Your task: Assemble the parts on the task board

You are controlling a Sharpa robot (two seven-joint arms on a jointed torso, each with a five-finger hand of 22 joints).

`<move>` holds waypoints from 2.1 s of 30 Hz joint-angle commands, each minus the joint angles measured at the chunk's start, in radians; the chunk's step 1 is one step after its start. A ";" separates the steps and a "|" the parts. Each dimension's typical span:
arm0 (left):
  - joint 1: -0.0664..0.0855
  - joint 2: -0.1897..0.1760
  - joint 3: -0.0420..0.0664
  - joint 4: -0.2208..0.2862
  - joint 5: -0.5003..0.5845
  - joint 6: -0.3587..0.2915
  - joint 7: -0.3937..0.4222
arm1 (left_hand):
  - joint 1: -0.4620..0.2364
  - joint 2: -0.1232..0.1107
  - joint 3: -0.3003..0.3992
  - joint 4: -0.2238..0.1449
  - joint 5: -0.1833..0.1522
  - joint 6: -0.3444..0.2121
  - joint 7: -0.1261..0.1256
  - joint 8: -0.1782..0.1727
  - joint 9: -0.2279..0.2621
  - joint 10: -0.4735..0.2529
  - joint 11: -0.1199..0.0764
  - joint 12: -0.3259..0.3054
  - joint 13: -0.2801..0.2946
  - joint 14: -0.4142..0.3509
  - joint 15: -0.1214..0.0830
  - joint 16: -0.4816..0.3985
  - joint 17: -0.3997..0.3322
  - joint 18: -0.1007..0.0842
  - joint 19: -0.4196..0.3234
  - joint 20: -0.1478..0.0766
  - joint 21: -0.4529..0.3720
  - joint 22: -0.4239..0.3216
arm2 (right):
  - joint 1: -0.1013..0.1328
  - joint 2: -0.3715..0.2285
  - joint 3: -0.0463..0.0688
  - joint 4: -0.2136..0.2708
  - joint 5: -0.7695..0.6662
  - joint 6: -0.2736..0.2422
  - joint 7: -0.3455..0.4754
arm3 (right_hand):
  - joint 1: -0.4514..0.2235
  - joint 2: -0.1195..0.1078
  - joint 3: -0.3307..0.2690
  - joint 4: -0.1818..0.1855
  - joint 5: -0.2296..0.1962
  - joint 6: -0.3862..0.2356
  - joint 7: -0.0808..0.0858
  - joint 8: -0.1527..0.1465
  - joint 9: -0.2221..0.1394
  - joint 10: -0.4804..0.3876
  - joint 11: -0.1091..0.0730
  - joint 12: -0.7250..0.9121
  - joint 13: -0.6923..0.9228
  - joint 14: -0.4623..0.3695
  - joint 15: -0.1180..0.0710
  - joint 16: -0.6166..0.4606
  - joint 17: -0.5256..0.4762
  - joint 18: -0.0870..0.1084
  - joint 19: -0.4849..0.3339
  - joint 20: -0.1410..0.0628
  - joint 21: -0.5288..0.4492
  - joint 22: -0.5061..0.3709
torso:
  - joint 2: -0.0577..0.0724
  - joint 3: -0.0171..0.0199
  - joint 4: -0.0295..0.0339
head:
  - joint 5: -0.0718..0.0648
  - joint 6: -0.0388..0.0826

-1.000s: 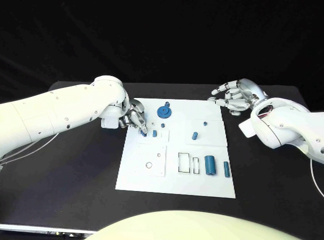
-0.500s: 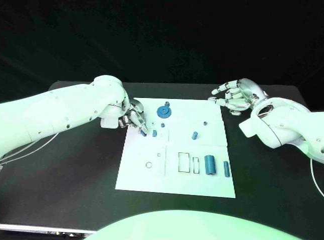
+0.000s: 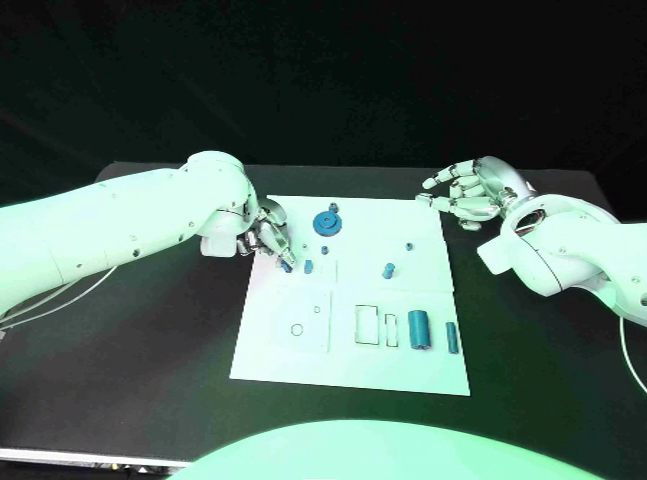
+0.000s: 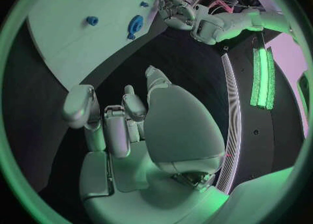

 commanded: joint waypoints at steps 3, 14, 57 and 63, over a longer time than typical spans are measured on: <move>-0.006 0.005 -0.004 0.003 0.007 0.011 -0.001 | -0.010 0.004 -0.011 0.010 0.003 0.003 0.006 -0.005 -0.001 0.003 -0.006 0.002 0.004 0.096 -0.006 0.007 0.231 -0.018 0.007 0.001 -0.003 0.002 | -0.001 0.000 0.000 0.000 -0.004 0.003 0.008 | -0.004 -0.001 0.007 -0.001 0.004 0.008 -0.001 0.001 -0.001 -0.002 0.000 -0.001 0.000 0.064 -0.006 -0.006 0.085 0.018 -0.005 -0.003 -0.005 0.000 | 0.000 0.0000 0.0004 | 0.001 0.000; -0.006 0.003 -0.004 0.002 0.012 0.024 -0.003 | 0.006 0.031 -0.009 0.029 0.013 0.005 0.005 -0.010 -0.002 0.006 -0.007 0.005 0.012 0.097 -0.006 0.008 0.234 -0.018 0.010 0.000 -0.002 0.004 | -0.001 0.000 0.000 -0.001 -0.004 0.003 0.008 | -0.004 -0.001 0.007 -0.001 0.004 0.008 -0.001 0.001 -0.001 -0.002 0.000 -0.001 0.000 0.064 -0.006 -0.006 0.085 0.018 -0.005 -0.003 -0.005 0.000 | 0.000 -0.0001 0.0004 | 0.002 -0.002; -0.006 -0.005 -0.004 0.005 0.015 0.064 -0.007 | 0.105 0.016 0.144 -0.060 0.019 0.003 0.009 -0.012 0.015 0.023 -0.006 0.012 0.044 0.100 -0.005 0.013 0.243 -0.019 0.015 0.005 0.000 0.013 | -0.001 -0.002 0.000 0.001 -0.004 0.003 0.007 | -0.005 -0.002 0.009 0.000 0.005 0.008 -0.001 0.001 -0.002 -0.002 0.000 -0.001 0.000 0.064 -0.006 -0.006 0.085 0.018 -0.005 -0.003 -0.006 0.001 | 0.000 0.0007 -0.0001 | 0.003 -0.005; -0.006 -0.006 -0.004 0.003 0.012 0.065 -0.008 | 0.108 0.024 0.161 -0.070 0.019 0.008 0.009 -0.011 0.016 0.028 -0.006 0.015 0.051 0.100 -0.005 0.013 0.244 -0.020 0.019 0.004 0.003 0.017 | -0.001 -0.002 0.000 0.001 -0.004 0.003 0.007 | -0.005 -0.002 0.009 0.000 0.005 0.008 -0.001 0.001 -0.002 -0.002 0.000 -0.001 0.000 0.064 -0.006 -0.006 0.085 0.018 -0.005 -0.003 -0.006 0.001 | 0.000 0.0002 -0.0002 | 0.003 -0.005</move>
